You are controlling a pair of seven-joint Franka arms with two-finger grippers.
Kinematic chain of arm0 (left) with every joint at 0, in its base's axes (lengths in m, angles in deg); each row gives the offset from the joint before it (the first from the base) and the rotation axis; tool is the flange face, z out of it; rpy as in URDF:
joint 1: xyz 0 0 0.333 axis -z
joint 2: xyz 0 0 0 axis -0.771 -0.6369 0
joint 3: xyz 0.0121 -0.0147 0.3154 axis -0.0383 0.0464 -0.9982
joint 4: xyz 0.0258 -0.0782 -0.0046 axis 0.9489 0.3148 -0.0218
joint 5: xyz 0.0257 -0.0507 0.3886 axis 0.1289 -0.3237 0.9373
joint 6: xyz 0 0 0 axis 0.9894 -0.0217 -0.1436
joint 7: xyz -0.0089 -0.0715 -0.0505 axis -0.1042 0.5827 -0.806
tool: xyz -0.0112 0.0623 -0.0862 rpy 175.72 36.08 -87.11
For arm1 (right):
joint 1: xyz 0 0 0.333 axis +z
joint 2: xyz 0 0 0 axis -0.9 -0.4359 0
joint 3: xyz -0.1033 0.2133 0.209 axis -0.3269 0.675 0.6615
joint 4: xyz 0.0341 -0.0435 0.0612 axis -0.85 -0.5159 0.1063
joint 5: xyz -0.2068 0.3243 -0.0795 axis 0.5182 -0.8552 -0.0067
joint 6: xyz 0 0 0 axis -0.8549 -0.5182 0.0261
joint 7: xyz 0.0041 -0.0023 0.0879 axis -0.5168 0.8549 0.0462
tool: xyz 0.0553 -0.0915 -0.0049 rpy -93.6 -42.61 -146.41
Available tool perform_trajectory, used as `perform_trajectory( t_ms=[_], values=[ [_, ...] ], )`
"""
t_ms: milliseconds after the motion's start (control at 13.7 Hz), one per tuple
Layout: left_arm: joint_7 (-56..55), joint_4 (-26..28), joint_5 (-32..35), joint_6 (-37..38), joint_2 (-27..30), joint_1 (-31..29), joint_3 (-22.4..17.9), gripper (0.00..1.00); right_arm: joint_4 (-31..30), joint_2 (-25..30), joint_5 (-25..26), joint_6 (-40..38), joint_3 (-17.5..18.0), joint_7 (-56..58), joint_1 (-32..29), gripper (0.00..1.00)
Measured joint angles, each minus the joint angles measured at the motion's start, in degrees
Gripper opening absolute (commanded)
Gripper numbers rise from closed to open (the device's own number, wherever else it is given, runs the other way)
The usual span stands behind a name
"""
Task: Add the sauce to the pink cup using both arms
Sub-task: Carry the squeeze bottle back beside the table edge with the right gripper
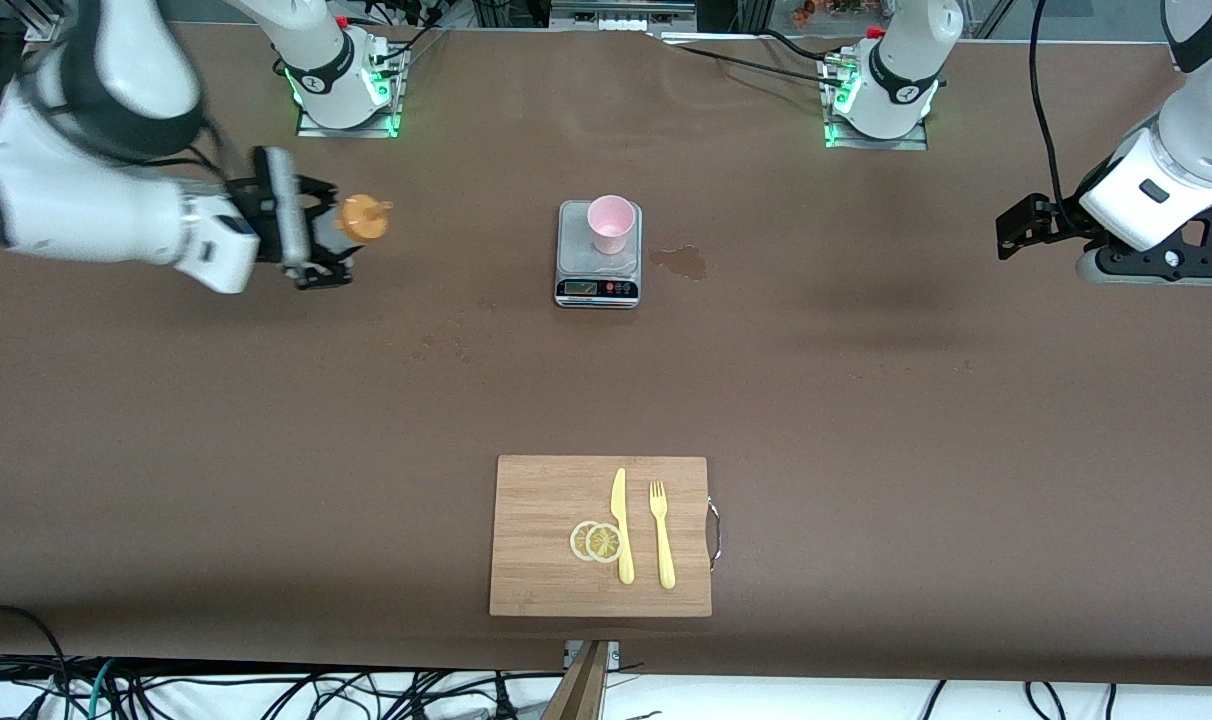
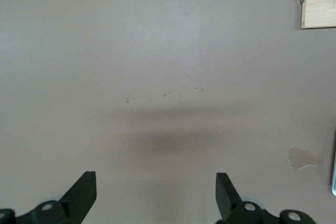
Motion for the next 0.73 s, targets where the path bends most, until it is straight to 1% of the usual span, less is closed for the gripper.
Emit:
perform_trajectory(
  t_ms=[146, 219, 510, 728],
  values=[
    [0.0, 0.0, 0.0, 0.0, 0.0, 0.0, 0.0, 1.0, 2.0, -4.1, -3.5, -3.8, -3.4, 11.3, -4.0, 0.0],
    [0.0, 0.0, 0.0, 0.0, 0.0, 0.0, 0.0, 1.0, 2.5, -6.5, -5.6, -4.7, -4.4, 16.8, -5.8, 0.0],
    [0.0, 0.0, 0.0, 0.0, 0.0, 0.0, 0.0, 1.0, 2.7, -17.9, -16.0, -9.3, -5.0, 39.3, -12.6, 0.0],
    [0.0, 0.0, 0.0, 0.0, 0.0, 0.0, 0.0, 1.0, 3.1, -24.7, -21.4, -13.2, -5.1, 50.1, -15.4, 0.0]
  ],
)
